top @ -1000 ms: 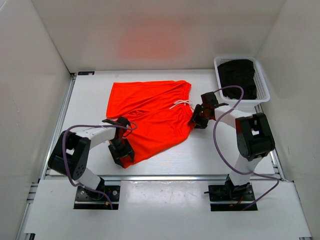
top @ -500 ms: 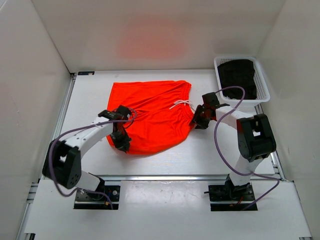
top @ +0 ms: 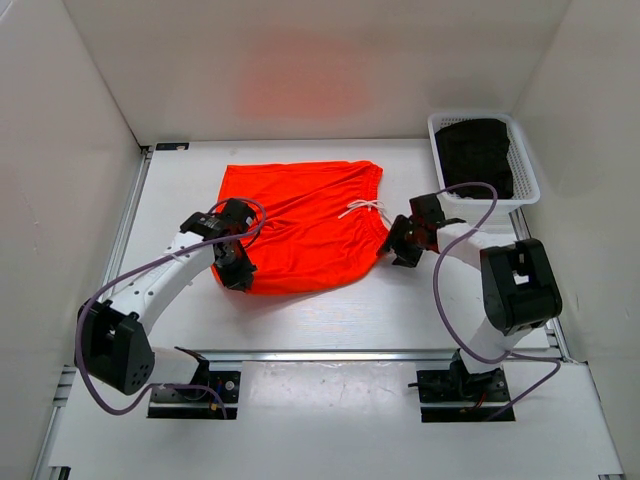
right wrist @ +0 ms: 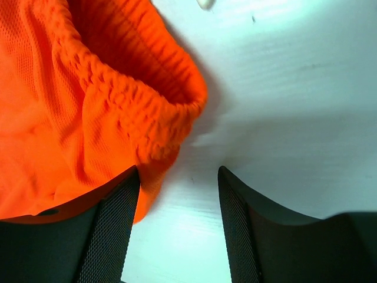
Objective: Fold and stack the shorts
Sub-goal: Fold the shorts
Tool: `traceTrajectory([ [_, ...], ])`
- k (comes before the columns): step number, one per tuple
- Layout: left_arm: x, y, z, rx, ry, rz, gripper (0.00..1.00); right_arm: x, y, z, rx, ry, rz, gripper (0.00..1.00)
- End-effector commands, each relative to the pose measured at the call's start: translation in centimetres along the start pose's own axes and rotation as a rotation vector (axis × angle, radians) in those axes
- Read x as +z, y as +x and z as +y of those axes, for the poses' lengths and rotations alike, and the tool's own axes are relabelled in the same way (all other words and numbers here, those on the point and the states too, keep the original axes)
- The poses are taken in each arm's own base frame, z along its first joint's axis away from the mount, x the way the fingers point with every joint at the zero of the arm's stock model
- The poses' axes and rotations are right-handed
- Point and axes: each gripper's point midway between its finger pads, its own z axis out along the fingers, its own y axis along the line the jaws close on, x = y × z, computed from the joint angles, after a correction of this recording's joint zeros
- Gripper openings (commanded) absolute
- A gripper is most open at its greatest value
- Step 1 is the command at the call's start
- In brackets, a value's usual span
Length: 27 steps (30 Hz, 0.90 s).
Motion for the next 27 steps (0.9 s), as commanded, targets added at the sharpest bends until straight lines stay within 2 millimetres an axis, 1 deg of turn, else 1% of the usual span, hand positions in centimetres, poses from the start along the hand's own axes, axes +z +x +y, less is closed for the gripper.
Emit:
traceTrajectory([
  [1, -0.3, -0.6, 0.3, 0.005, -0.009, -0.027, 0.1, -1.0, -0.7, 1.0, 0.024, -0.067, -0.05, 0.61],
  [2, -0.3, -0.6, 0.3, 0.005, -0.009, -0.027, 0.1, -0.9, -0.4, 0.7, 0.038, -0.061, -0.043, 0.59],
  [3, -0.3, -0.6, 0.3, 0.005, -0.009, -0.027, 0.1, -1.0, -0.3, 0.8, 0.036, -0.067, -0.05, 0.53],
  [4, -0.3, -0.7, 0.4, -0.004, -0.011, -0.028, 0.1, -1.0, -0.3, 0.8, 0.045, -0.068, -0.05, 0.51],
  [5, -0.3, -0.7, 0.4, -0.004, -0.011, -0.028, 0.1, -1.0, -0.3, 0.8, 0.045, -0.068, -0.05, 0.51],
  [6, -0.3, -0.6, 0.6, -0.003, -0.018, -0.022, 0.1, -1.2, -0.6, 0.9, 0.043, -0.067, -0.065, 0.49],
  [7, -0.3, -0.6, 0.6, -0.003, -0.018, -0.022, 0.1, -1.2, -1.0, 0.9, 0.053, -0.063, -0.08, 0.49],
  [8, -0.3, -0.6, 0.6, 0.006, -0.018, -0.022, 0.1, -1.3, -0.7, 0.7, 0.053, -0.062, -0.079, 0.48],
  [9, -0.3, -0.8, 0.8, -0.003, -0.02, -0.023, 0.1, -1.6, -1.1, 0.8, 0.064, -0.058, -0.1, 0.44],
  [10, -0.3, -0.8, 0.8, -0.003, -0.02, -0.023, 0.1, -1.4, -1.0, 0.3, 0.067, -0.039, -0.105, 0.42],
  [11, -0.3, -0.9, 0.9, -0.003, -0.026, -0.03, 0.1, -2.0, -1.5, 0.6, 0.072, -0.047, -0.131, 0.41],
  [12, -0.3, -0.9, 0.9, -0.003, -0.026, -0.03, 0.1, -2.0, -1.4, -0.1, 0.075, -0.022, -0.139, 0.4],
  [13, -0.3, -0.9, 0.9, -0.003, -0.026, -0.03, 0.1, -2.0, -1.5, -0.2, 0.085, -0.014, -0.147, 0.38],
  [15, -0.3, -0.9, 0.9, -0.003, -0.026, -0.03, 0.1, -2.2, -1.4, -1.1, 0.113, 0.018, -0.154, 0.35],
  [16, -0.3, -0.9, 0.9, -0.003, -0.026, -0.03, 0.1, -2.1, -1.2, -1.6, 0.115, 0.032, -0.155, 0.35],
  [17, -0.3, -0.9, 0.9, -0.003, -0.026, -0.03, 0.1, -2.1, -1.1, -1.5, 0.114, 0.026, -0.149, 0.35],
  [18, -0.3, -0.9, 0.9, -0.003, -0.026, -0.03, 0.1, -1.7, -0.7, -1.7, 0.108, 0.031, -0.128, 0.35],
  [19, -0.3, -0.9, 0.9, -0.003, -0.026, -0.03, 0.1, -1.4, -1.0, -1.2, 0.106, 0.012, -0.122, 0.35],
  [20, -0.1, -0.7, 1.1, -0.002, -0.033, -0.025, 0.1, -0.8, -0.6, -0.9, 0.105, -0.006, -0.096, 0.35],
  [21, -0.1, -0.7, 0.8, -0.003, -0.02, -0.023, 0.1, -0.5, -0.8, -0.9, 0.105, -0.009, -0.099, 0.35],
  [23, -0.1, -0.7, 0.8, 0.006, -0.02, -0.023, 0.1, 0.2, -0.3, 0.1, 0.081, -0.02, -0.075, 0.36],
  [27, -0.1, -0.7, 1.1, 0.007, -0.033, -0.024, 0.1, 1.2, -0.1, 1.8, 0.049, -0.053, -0.064, 0.38],
])
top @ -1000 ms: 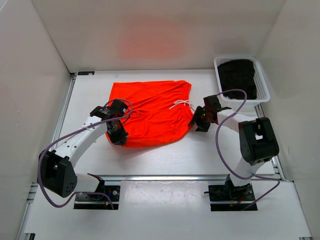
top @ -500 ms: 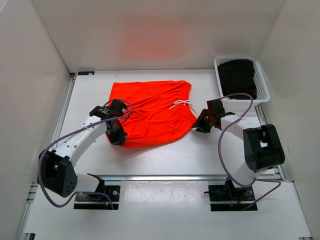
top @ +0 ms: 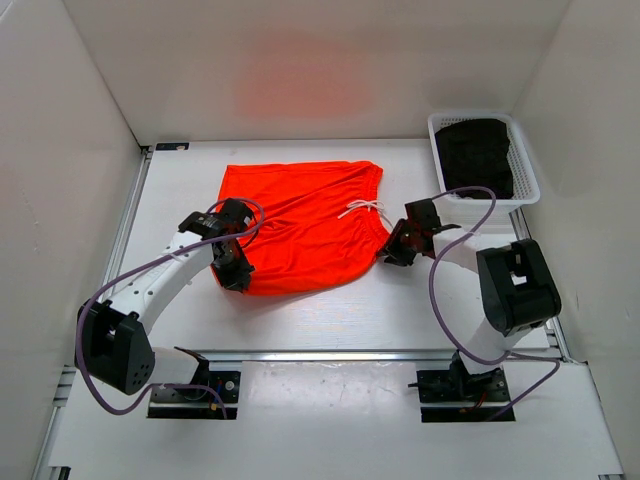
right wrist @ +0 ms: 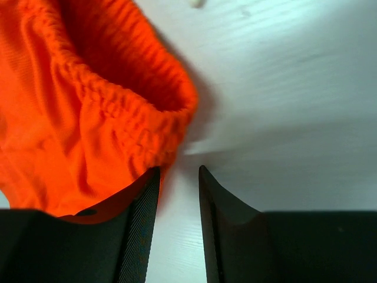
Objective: Fold and stack the shorts
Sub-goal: Fold the shorts
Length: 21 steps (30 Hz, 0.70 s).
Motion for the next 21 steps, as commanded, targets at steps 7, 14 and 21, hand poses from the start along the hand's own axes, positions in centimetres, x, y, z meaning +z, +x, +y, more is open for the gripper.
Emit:
traceTrajectory([
  [7, -0.3, -0.7, 0.6, -0.006, -0.008, -0.033, 0.1, 1.3, -0.5, 2.8, -0.032, -0.048, -0.008, 0.41],
  [14, -0.3, -0.7, 0.6, 0.003, -0.008, -0.033, 0.1, 2.7, -2.8, 1.4, -0.033, 0.092, -0.068, 0.3],
  [21, -0.6, -1.6, 1.3, -0.031, -0.011, -0.042, 0.1, 0.9, -2.8, 0.1, -0.023, 0.148, -0.106, 0.0],
])
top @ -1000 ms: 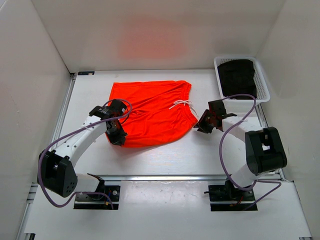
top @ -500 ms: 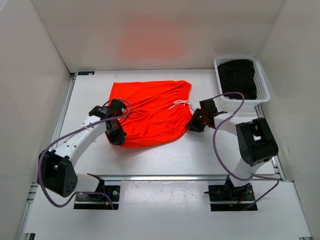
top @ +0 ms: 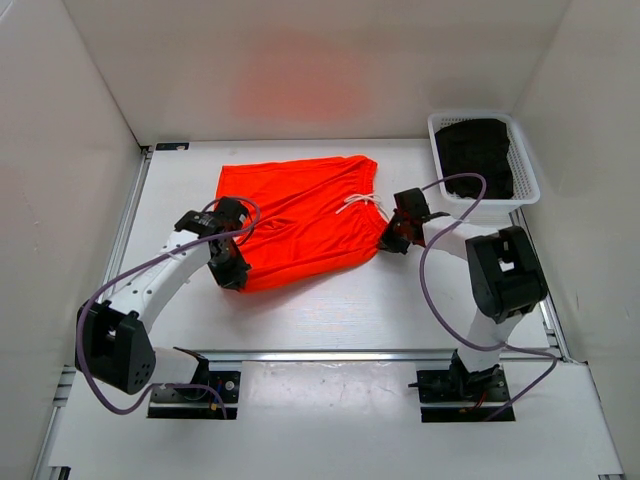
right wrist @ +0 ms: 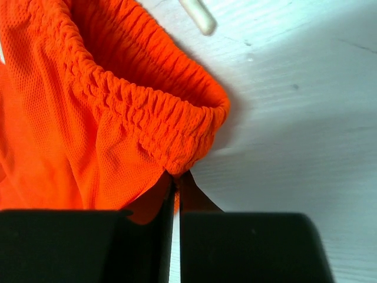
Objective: Fold and stack the shorts
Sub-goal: Fold the shorts
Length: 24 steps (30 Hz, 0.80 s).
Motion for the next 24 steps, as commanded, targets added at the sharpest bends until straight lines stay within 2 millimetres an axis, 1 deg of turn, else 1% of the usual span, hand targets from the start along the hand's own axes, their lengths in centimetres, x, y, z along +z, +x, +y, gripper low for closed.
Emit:
traceTrajectory([
  [1, -1.2, -1.1, 0.7, -0.003, 0.005, -0.048, 0.1, -2.6, -0.9, -2.3, -0.003, 0.108, -0.076, 0.0],
  [2, -1.5, -1.6, 0.6, -0.007, 0.013, -0.058, 0.1, -3.2, -0.8, -2.4, -0.012, 0.105, -0.079, 0.0],
  [3, -1.8, -1.5, 0.8, -0.007, 0.014, -0.059, 0.1, -3.8, -0.6, -2.3, -0.02, 0.103, -0.087, 0.0],
  [4, -2.0, -1.7, 1.0, -0.018, 0.012, -0.06, 0.1, -5.0, -0.4, -2.4, -0.03, 0.094, -0.095, 0.0],
  [5, -2.4, -2.1, 0.9, -0.019, 0.024, -0.074, 0.1, -5.6, -0.1, -3.4, -0.031, 0.13, -0.095, 0.0],
  [6, -2.5, -1.9, 1.2, -0.018, 0.015, -0.066, 0.1, -6.3, 0.1, -3.3, -0.051, 0.134, -0.097, 0.0],
  [7, -2.9, -2.1, 1.3, -0.031, 0.031, -0.083, 0.1, -7.5, 0.2, -3.4, -0.067, 0.125, -0.105, 0.0],
  [8, -3.4, -2.2, 1.3, -0.032, 0.04, -0.091, 0.1, -8.0, 1.2, -4.4, -0.076, 0.155, -0.085, 0.0],
  [9, -3.9, -2.3, 1.0, -0.034, 0.059, -0.097, 0.1, -8.6, 1.5, -4.7, -0.092, 0.158, -0.081, 0.0],
  [10, -4.1, -2.2, 1.2, -0.034, 0.059, -0.097, 0.1, -9.8, 1.4, -4.6, -0.103, 0.145, -0.094, 0.0],
  [11, -5.0, -2.7, 0.8, -0.038, 0.088, -0.124, 0.1, -10.4, 1.6, -4.8, -0.113, 0.149, -0.089, 0.0],
  [12, -5.4, -2.9, 0.5, -0.039, 0.099, -0.133, 0.1, -11.1, 2.0, -5.6, -0.114, 0.182, -0.077, 0.0],
  [13, -5.9, -3.4, 0.4, -0.05, 0.11, -0.147, 0.1, -12.3, 1.6, -5.1, -0.122, 0.159, -0.099, 0.0],
  [14, -6.7, -4.4, -0.2, -0.063, 0.129, -0.169, 0.1, -13.0, 1.4, -5.0, -0.133, 0.158, -0.113, 0.0],
  [15, -7.1, -4.9, -0.5, -0.045, 0.136, -0.179, 0.1, -13.7, 1.4, -5.1, -0.133, 0.162, -0.108, 0.0],
  [16, -6.9, -5.9, -0.7, -0.045, 0.115, -0.184, 0.1, -14.7, 0.6, -4.0, -0.143, 0.138, -0.132, 0.0],
  [17, -8.1, -7.5, -1.4, -0.054, 0.138, -0.217, 0.1, -15.3, -0.1, -3.6, -0.152, 0.138, -0.152, 0.0],
  [18, -8.4, -8.6, -1.5, -0.038, 0.128, -0.236, 0.1, -15.4, -0.3, -3.5, -0.165, 0.153, -0.136, 0.0],
  [19, -8.5, -9.7, -1.6, -0.037, 0.116, -0.253, 0.1, -16.3, -1.8, -2.0, -0.163, 0.135, -0.173, 0.0],
  [20, -7.7, -11.0, -2.1, -0.037, 0.093, -0.25, 0.1, -16.4, -2.4, -1.7, -0.178, 0.141, -0.182, 0.0],
  [21, -8.7, -13.1, -2.4, -0.045, 0.106, -0.286, 0.1, -15.9, -2.9, -1.5, -0.179, 0.163, -0.173, 0.0],
  [22, -8.8, -14.1, -2.7, -0.045, 0.113, -0.286, 0.1, -15.8, -3.4, -0.8, -0.188, 0.159, -0.178, 0.0],
  [23, -7.8, -15.2, -3.2, -0.043, 0.093, -0.269, 0.1, -15.8, -4.2, -0.4, -0.196, 0.163, -0.193, 0.0],
  [24, -9.0, -17.2, -3.7, -0.055, 0.115, -0.311, 0.1, -15.6, -5.3, 0.5, -0.195, 0.169, -0.203, 0.0],
])
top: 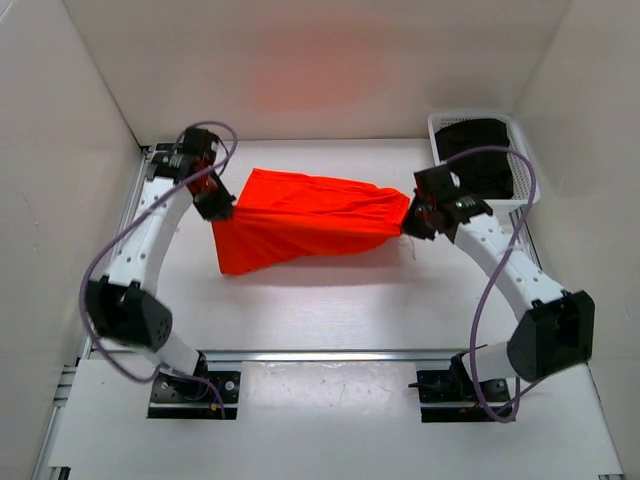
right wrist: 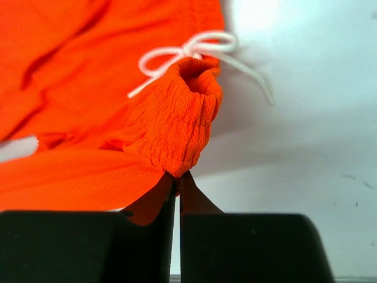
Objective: Fold and stack the shorts
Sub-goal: Fold the shorts
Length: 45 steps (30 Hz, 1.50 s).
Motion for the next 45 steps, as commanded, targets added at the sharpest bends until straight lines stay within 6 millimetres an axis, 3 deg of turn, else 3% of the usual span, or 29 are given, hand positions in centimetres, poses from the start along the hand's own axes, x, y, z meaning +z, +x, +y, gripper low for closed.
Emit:
traceTrajectory([
  [1, 0.3, -5.5, -0.6, 0.015, -0.02, -0.107, 0.1, 0.5, -3.1, -0.2, -0.049, 0.092, -0.05, 0.0],
  [2, 1.9, -6.1, -0.8, 0.02, -0.034, -0.081, 0.1, 0.7, -3.6, 0.3, -0.059, 0.09, -0.052, 0.0],
  [3, 1.3, -7.9, -1.9, 0.005, 0.002, -0.113, 0.1, 1.4, -4.6, 1.0, -0.059, 0.097, -0.061, 0.0],
  [5, 3.3, -8.8, -2.7, 0.024, -0.003, -0.077, 0.1, 2.9, -5.4, 1.1, -0.055, 0.122, -0.055, 0.0],
  [7, 3.3, -10.5, -4.1, 0.02, 0.022, -0.11, 0.1, 3.1, -7.2, 2.3, -0.059, 0.113, -0.086, 0.0],
  [10, 4.8, -12.2, -5.4, 0.043, 0.03, -0.123, 0.1, 4.5, -8.1, 2.3, -0.056, 0.149, -0.079, 0.0],
  [15, 7.3, -13.6, -7.1, 0.079, 0.065, -0.123, 0.1, 6.6, -9.7, 2.6, -0.041, 0.168, -0.074, 0.0],
  [16, 8.8, -13.4, -7.3, 0.081, 0.058, -0.098, 0.1, 7.0, -10.0, 2.3, -0.035, 0.176, -0.073, 0.0],
  [21, 11.6, -15.6, -9.9, 0.091, 0.127, -0.139, 0.1, 9.5, -11.1, 1.6, -0.014, 0.207, -0.061, 0.0],
  [22, 13.1, -15.5, -10.3, 0.092, 0.133, -0.125, 0.1, 9.9, -11.2, 1.7, -0.014, 0.208, -0.06, 0.0],
  [24, 13.5, -16.8, -12.0, 0.093, 0.196, -0.162, 0.1, 11.1, -12.5, 2.1, -0.002, 0.203, -0.077, 0.0],
  [25, 15.3, -16.6, -12.4, 0.096, 0.208, -0.142, 0.1, 12.6, -12.4, 1.8, 0.004, 0.207, -0.054, 0.0],
  [26, 15.4, -17.2, -13.2, 0.088, 0.234, -0.159, 0.1, 13.2, -13.1, 1.7, 0.016, 0.203, -0.056, 0.0],
  [27, 16.0, -17.9, -14.3, 0.078, 0.279, -0.182, 0.1, 13.2, -14.7, 3.0, 0.023, 0.169, -0.088, 0.0],
  [29, 17.8, -18.7, -15.8, 0.052, 0.354, -0.182, 0.1, 15.9, -15.5, 2.3, 0.055, 0.174, -0.062, 0.18],
  [30, 17.7, -19.2, -17.2, 0.033, 0.42, -0.188, 0.22, 15.5, -17.2, 3.7, 0.06, 0.138, -0.089, 0.34],
  [31, 17.6, -19.1, -17.7, 0.025, 0.472, -0.162, 0.54, 16.9, -17.1, 3.2, 0.07, 0.138, -0.062, 0.62],
  [32, 17.4, -19.5, -18.2, 0.021, 0.495, -0.172, 0.65, 16.7, -17.6, 3.4, 0.079, 0.118, -0.058, 0.71],
  [34, 16.3, -20.1, -18.1, 0.015, 0.482, -0.205, 0.8, 15.7, -17.6, 4.6, 0.055, 0.068, -0.066, 0.84],
  [35, 13.8, -20.9, -18.2, 0.025, 0.495, -0.247, 1.0, 15.3, -17.6, 4.6, 0.056, 0.064, -0.072, 0.85],
  [36, 14.3, -20.3, -17.4, 0.049, 0.464, -0.234, 1.0, 13.3, -18.8, 5.3, 0.059, 0.028, -0.124, 0.85],
  [37, 13.8, -20.6, -16.6, 0.056, 0.454, -0.24, 1.0, 12.7, -18.3, 5.6, 0.044, 0.018, -0.129, 0.85],
  [38, 11.4, -20.8, -16.5, 0.07, 0.466, -0.263, 1.0, 13.3, -16.4, 4.3, 0.041, 0.046, -0.089, 0.85],
  [39, 12.8, -19.6, -15.0, 0.067, 0.43, -0.209, 1.0, 11.6, -16.5, 4.4, 0.042, 0.031, -0.11, 0.83],
  [40, 12.8, -19.3, -13.8, 0.075, 0.41, -0.198, 0.98, 11.3, -15.9, 3.9, 0.042, 0.036, -0.104, 0.82],
  [41, 12.6, -18.3, -13.3, 0.086, 0.405, -0.173, 0.98, 11.0, -15.3, 3.6, 0.05, 0.039, -0.099, 0.81],
  [42, 11.1, -17.7, -12.8, 0.085, 0.402, -0.168, 0.95, 10.5, -13.5, 2.5, 0.064, 0.059, -0.069, 0.79],
  [43, 12.9, -15.4, -11.2, 0.087, 0.355, -0.098, 0.93, 10.3, -13.0, 2.1, 0.064, 0.058, -0.07, 0.78],
  [45, 13.7, -12.3, -9.2, 0.095, 0.314, -0.017, 0.95, 10.1, -10.1, 1.5, 0.094, 0.035, -0.01, 0.78],
])
